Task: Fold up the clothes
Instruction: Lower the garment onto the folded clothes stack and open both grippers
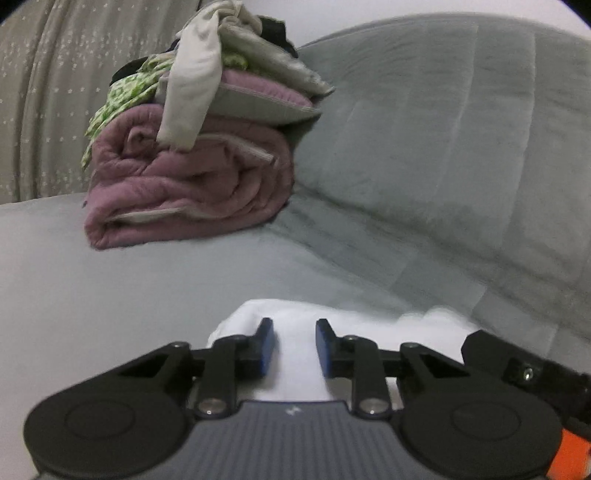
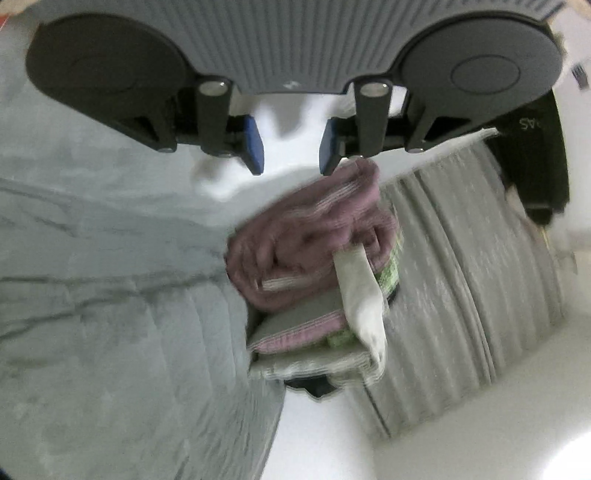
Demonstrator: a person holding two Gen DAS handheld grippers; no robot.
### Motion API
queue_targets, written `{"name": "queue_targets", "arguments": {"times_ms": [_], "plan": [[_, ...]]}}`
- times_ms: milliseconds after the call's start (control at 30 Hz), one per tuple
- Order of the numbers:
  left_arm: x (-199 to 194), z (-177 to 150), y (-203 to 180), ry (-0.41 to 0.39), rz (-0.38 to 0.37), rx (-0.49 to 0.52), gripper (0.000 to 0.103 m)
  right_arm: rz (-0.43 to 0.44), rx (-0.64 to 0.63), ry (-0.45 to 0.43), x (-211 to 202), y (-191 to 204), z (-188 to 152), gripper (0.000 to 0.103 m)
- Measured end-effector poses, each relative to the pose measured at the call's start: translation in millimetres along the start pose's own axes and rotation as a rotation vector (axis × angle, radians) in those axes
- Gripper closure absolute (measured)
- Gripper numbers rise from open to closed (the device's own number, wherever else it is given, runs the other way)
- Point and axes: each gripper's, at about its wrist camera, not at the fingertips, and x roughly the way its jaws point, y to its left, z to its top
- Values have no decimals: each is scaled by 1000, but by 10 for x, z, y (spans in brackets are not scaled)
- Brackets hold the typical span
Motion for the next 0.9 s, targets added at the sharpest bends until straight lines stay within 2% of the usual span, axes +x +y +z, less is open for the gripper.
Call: {"name": "queue_targets", "arguments": {"times_ms": [67,167,300,433,567,700,900], "plan": [[-12,-58,37,-11,8,-9,86,-63,-60,58,79,30,-46,81],[-40,-130,89,-23,20,-21,86,-78,-81,58,35,101,-50,81],[-239,-42,104,4,40,-18,86,-46,-35,28,-87,137,-6,69],[-500,22,147,35,71,-20,81,-61,-13,1,-227,257,98,59],[-764,51,214,61,96,-42,72,-59,-45,26,-366,469,255,50],[-1090,84,241,91,128,-73,67,-85,-72,58,-585,640,451,49],[-1637,166,201,136,180,-102,48,-109,-90,104,-940,896,642,42]]}}
